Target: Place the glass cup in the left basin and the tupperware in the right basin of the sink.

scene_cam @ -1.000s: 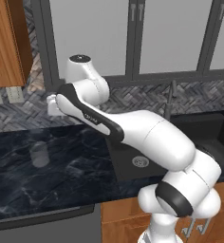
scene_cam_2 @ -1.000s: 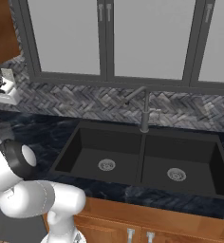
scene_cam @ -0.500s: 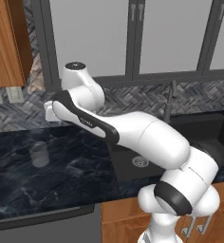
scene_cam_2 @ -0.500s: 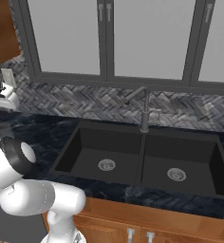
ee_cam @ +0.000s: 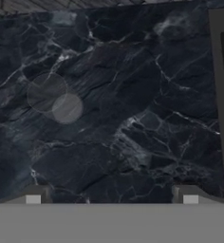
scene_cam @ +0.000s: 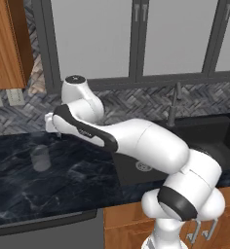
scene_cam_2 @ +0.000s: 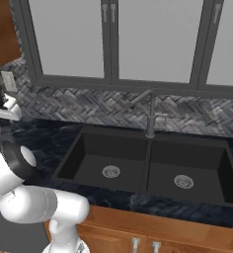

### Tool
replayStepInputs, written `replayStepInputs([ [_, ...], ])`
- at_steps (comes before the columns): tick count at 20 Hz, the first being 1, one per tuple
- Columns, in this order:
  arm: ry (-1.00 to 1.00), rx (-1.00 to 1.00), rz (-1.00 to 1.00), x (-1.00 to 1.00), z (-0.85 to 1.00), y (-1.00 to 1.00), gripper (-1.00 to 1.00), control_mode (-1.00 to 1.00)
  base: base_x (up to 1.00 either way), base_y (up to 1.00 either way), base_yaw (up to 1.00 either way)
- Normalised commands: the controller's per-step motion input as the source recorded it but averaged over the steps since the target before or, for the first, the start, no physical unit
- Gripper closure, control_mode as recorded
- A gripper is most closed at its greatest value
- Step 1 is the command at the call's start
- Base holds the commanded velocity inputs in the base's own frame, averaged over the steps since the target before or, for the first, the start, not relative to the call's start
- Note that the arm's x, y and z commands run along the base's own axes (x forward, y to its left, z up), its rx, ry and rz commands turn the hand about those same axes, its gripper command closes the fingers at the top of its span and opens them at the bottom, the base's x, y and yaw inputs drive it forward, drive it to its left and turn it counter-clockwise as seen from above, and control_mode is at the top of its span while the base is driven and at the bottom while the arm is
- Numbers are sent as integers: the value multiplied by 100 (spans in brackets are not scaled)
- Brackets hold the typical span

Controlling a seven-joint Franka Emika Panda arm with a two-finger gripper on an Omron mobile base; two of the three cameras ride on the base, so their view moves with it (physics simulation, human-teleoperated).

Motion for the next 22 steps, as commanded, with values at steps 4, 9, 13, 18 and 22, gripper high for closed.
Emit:
replayStepInputs([
  [4, 0, 0, 0, 9, -33, 11, -100, -100, 0, 0, 0],
  [9, 0, 0, 0, 11, -27, 9, -100, -100, 0, 0, 0],
  [13, 0, 0, 0, 14, -17, 7, -100, -100, 0, 0, 0],
  [18, 0, 0, 0, 24, -11, 12, -100, -100, 0, 0, 0],
  [22, 0, 0, 0, 27, -10, 18, -100, -100, 0, 0, 0],
])
